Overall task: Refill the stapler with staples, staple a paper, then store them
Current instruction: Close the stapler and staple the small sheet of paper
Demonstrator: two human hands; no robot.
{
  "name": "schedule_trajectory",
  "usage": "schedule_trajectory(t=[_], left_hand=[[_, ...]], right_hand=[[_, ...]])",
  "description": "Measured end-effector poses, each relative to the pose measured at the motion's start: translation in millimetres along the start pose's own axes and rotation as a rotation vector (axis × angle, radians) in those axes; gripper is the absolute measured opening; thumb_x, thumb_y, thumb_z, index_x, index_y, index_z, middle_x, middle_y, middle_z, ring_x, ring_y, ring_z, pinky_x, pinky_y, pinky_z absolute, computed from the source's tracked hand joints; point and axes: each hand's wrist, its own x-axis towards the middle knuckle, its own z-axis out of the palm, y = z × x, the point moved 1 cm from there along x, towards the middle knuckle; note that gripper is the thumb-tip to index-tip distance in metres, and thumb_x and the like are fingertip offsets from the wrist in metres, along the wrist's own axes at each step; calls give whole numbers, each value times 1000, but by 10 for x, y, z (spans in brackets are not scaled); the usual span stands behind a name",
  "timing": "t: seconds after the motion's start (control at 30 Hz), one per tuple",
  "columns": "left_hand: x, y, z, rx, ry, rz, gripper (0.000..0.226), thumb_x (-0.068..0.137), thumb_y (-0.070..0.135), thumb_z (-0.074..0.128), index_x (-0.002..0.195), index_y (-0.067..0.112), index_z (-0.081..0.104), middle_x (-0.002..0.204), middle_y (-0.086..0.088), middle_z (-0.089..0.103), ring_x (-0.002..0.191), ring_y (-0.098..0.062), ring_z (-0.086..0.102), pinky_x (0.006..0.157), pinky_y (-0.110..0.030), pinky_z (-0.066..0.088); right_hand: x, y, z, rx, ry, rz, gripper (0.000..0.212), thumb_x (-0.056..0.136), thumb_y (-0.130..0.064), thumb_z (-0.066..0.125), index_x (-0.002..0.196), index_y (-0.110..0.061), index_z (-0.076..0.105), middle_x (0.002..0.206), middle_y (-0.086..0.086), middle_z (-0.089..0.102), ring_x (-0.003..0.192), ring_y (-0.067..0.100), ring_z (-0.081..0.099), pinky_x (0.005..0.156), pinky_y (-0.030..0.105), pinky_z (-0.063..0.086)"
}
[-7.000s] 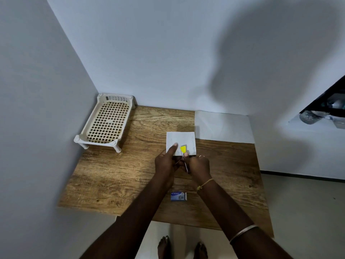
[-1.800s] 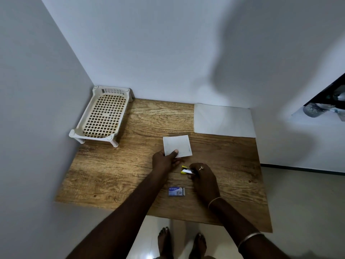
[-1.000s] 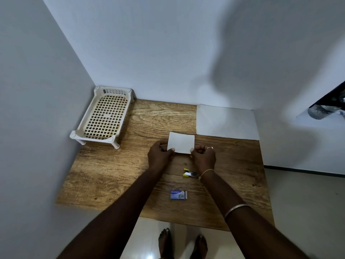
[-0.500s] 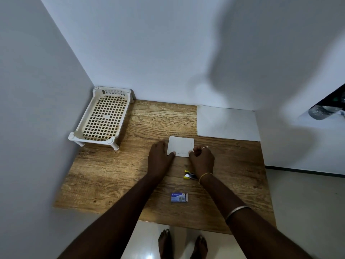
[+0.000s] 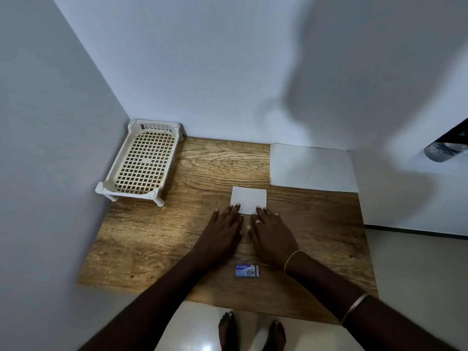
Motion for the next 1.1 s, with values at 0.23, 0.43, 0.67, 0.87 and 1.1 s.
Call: schedule_trajectory(t=[0.23,0.43,0.67,0.87,1.1], left_hand=[[131,-130,14,-26,6,-14,58,107,42,29,157,12,27,169,-12,12,156,-27,13,125,-53,13],[420,-253,-99,-67,31,-43,57,108,44,29,155,13,31,168,-12,17,155,-27,19,124,-53,18],[758,-368,-254,-110,46,-34,53,107,41,36,149,9,36,167,-13,21,154,-27,21,123,-52,16],[1028,-434,-298,-76,31,-32,59,108,41,32,158,9,25,168,-13,15,155,-28,17,124,-53,15],[1332,-523,-368,-71,44,-15,54,108,37,35,154,10,30,167,-15,18,155,-30,18,122,-56,16]], right_hand=[[137,10,-1,-36,-9,-20,61,105,-46,23,152,-10,39,165,12,28,154,28,22,125,47,16],[475,19,-109,-88,1,-7,61,106,-46,25,152,-9,38,163,15,30,152,32,25,124,50,15],[771,77,-152,-86,17,42,61,105,-46,27,152,-9,37,163,16,29,152,34,24,125,52,16],[1029,154,-247,-114,2,66,61,105,-44,27,154,-8,34,165,16,25,153,33,20,124,54,10],[1308,262,-367,-133,6,75,61,106,-43,25,155,-8,31,165,16,25,154,33,19,125,55,9]])
